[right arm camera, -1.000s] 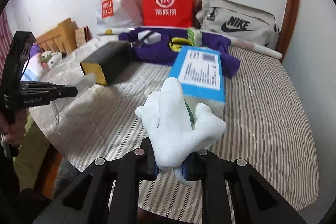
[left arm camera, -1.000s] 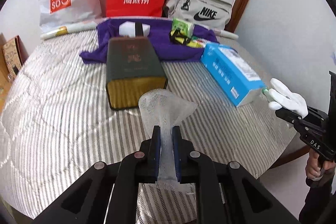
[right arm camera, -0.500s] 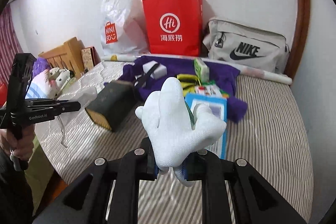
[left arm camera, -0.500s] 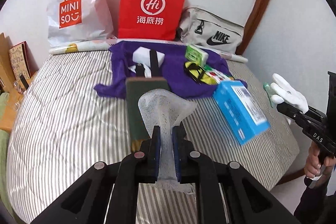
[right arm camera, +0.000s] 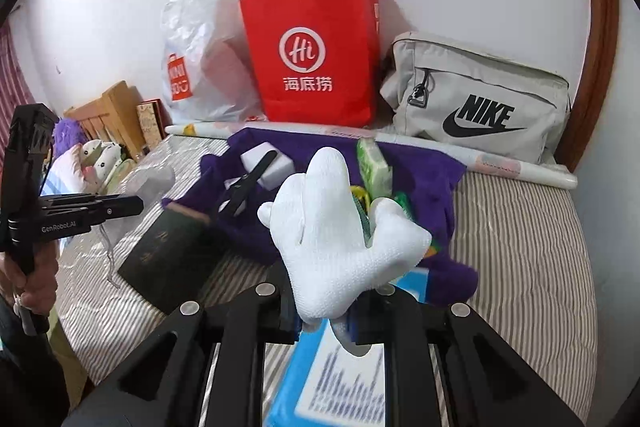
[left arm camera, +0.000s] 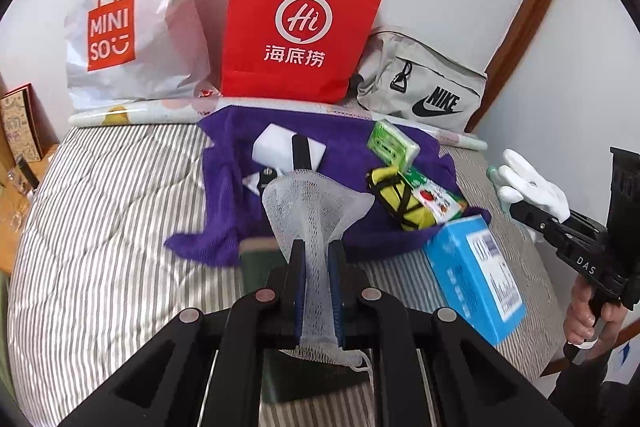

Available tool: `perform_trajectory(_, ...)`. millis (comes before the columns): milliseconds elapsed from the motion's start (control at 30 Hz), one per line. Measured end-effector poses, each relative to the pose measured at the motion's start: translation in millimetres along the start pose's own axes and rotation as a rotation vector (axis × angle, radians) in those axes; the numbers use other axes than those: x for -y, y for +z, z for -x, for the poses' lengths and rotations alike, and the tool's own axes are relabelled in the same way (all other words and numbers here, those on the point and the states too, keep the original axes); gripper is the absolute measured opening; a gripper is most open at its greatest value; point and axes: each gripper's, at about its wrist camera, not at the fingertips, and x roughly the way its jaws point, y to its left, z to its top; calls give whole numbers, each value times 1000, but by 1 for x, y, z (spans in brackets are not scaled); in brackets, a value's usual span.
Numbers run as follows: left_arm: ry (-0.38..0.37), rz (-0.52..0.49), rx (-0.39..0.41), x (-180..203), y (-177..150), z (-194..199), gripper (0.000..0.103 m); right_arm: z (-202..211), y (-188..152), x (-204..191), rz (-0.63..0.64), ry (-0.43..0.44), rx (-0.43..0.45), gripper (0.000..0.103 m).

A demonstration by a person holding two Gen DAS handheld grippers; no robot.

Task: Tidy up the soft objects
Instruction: 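Carry the mesh bag onto the towel while the right tool carries the gloves there, then release the mesh bag on the towel while the right tool releases the gloves beside it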

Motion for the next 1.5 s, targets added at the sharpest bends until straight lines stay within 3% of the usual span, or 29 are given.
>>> perform_trajectory(300,-29,29,-4,-6,30,-25,11,-40,19,24,-30,-12,-62,17)
perform_trajectory(967,-15,23,-61,-14,74,-79,11,-100,36,49,-58,-14,-153,20)
perform_trajectory(1500,23,40,-137,-30,80,-128,11,-145,34,43,-30,27,-254,21)
